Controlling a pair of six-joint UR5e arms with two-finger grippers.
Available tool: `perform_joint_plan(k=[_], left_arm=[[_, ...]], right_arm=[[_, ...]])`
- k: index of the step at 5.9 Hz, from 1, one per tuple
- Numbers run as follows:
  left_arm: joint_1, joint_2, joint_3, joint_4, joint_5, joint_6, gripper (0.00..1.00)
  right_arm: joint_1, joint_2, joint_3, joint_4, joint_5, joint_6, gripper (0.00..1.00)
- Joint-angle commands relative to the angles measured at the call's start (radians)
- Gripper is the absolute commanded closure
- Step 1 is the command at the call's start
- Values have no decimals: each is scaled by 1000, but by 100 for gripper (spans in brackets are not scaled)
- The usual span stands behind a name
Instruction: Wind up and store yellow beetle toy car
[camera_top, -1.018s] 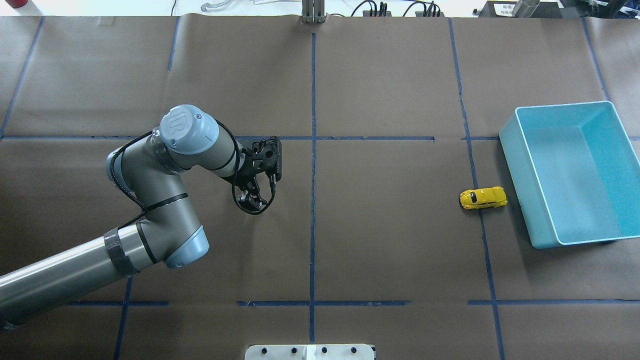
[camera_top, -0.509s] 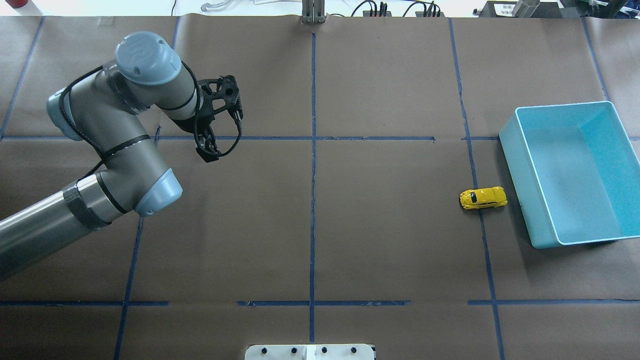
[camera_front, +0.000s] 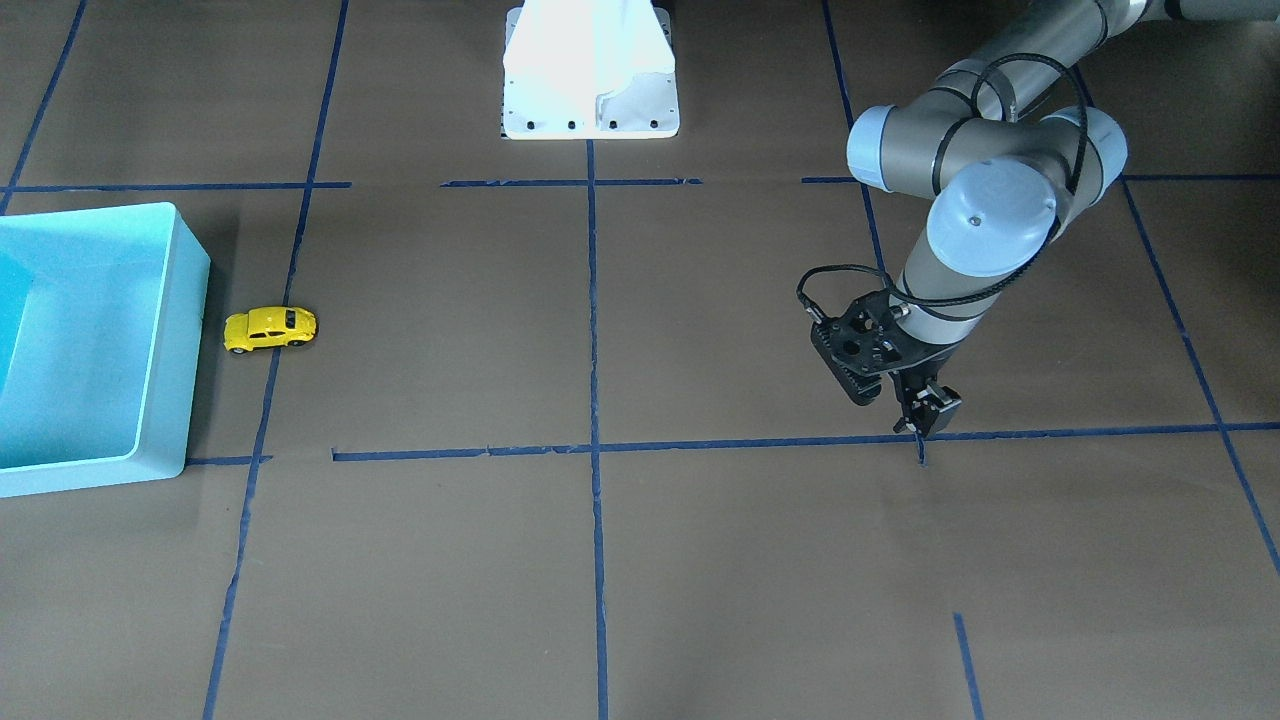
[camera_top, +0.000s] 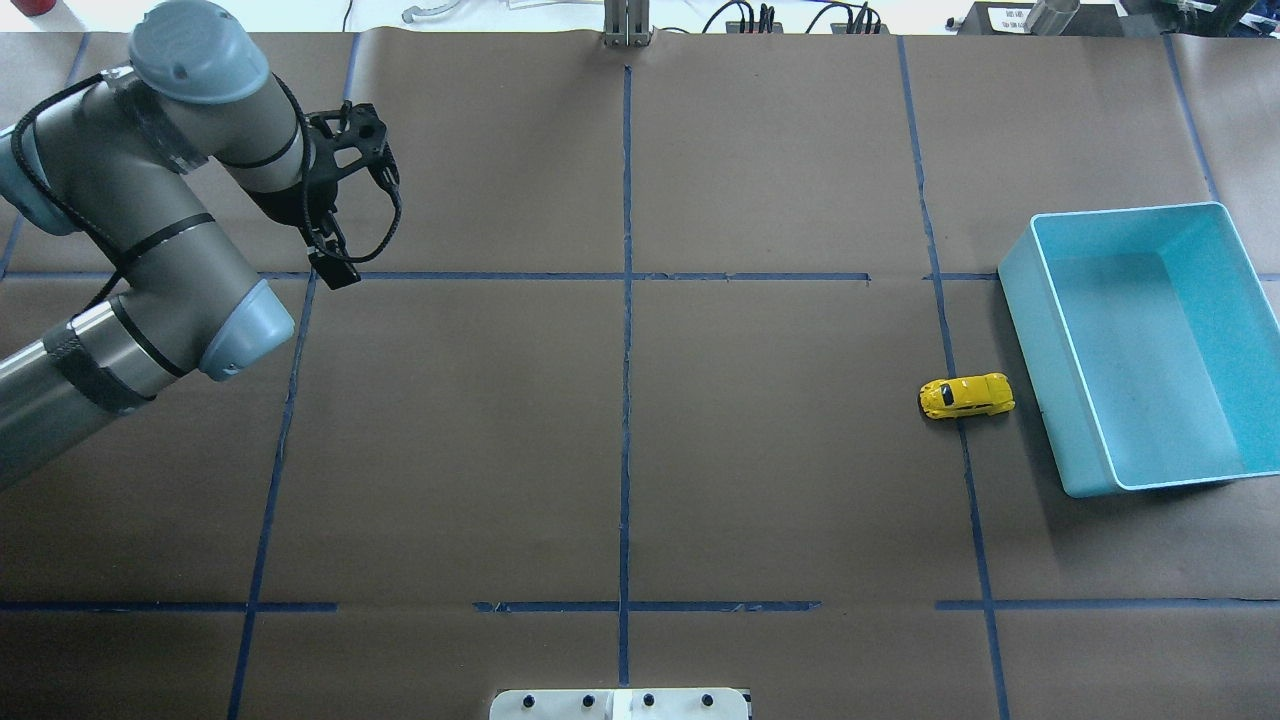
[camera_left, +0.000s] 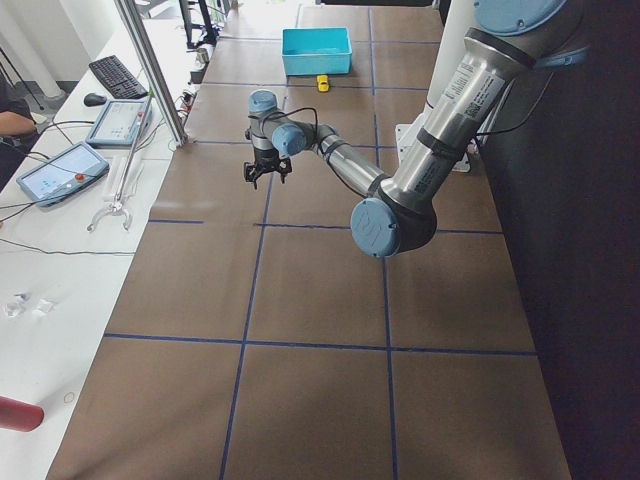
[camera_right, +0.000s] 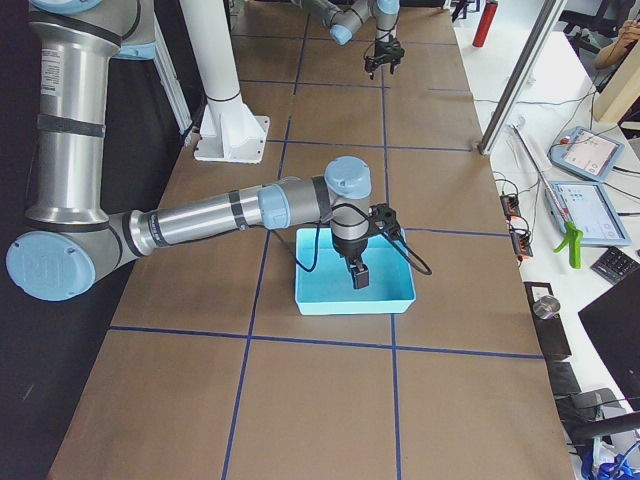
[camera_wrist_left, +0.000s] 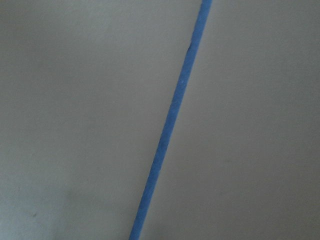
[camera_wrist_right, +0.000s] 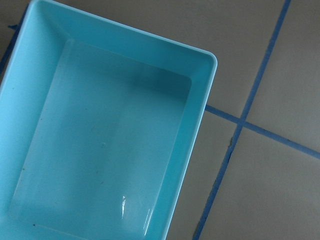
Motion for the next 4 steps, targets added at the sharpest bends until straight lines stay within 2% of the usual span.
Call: perform_joint_plan(k=[1, 2, 3, 4], left_arm=[[-105, 46, 14, 40, -41, -3, 0], [-189, 101, 12, 52, -41, -42, 0], [-295, 191, 4, 52, -88, -168, 0], [-405, 251, 9, 70, -175, -214, 0]], right_arm=[[-6, 33, 6, 0, 22, -30, 0], [-3, 39, -1, -19, 94, -24, 0], [-48, 74, -10, -27, 78, -23, 0], [-97, 106, -8, -30, 79, -25, 0]])
